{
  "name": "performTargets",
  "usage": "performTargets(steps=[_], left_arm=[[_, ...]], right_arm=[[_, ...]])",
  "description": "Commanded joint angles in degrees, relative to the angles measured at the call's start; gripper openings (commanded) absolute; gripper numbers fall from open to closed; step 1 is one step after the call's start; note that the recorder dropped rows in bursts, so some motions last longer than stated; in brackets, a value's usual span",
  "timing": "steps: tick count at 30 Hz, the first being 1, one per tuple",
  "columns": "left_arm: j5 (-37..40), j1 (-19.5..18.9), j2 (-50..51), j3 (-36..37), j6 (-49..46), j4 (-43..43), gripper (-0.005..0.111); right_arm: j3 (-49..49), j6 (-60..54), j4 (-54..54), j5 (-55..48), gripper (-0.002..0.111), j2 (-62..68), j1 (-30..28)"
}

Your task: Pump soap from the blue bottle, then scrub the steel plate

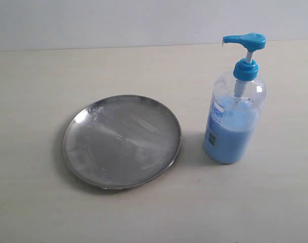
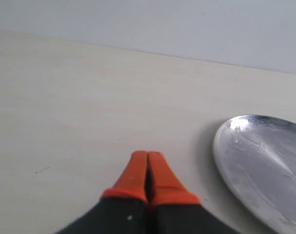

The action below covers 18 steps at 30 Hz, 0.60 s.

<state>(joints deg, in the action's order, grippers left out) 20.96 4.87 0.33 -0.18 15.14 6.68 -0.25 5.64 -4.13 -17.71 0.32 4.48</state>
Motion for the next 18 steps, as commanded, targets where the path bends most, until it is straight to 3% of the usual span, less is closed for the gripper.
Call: performTargets(steps=[1, 18], left_arm=[[-0.12, -0.12, -0.33, 0.18, -0.11, 0.18, 0.000], [-0.12, -0.12, -0.33, 0.18, -0.11, 0.18, 0.000]], right_arm=[[0.25, -0.07, -0.31, 0.41, 0.000, -0.32, -0.23], [-0.68, 0.03, -0.31, 0.28, 0.000, -0.32, -0.12]])
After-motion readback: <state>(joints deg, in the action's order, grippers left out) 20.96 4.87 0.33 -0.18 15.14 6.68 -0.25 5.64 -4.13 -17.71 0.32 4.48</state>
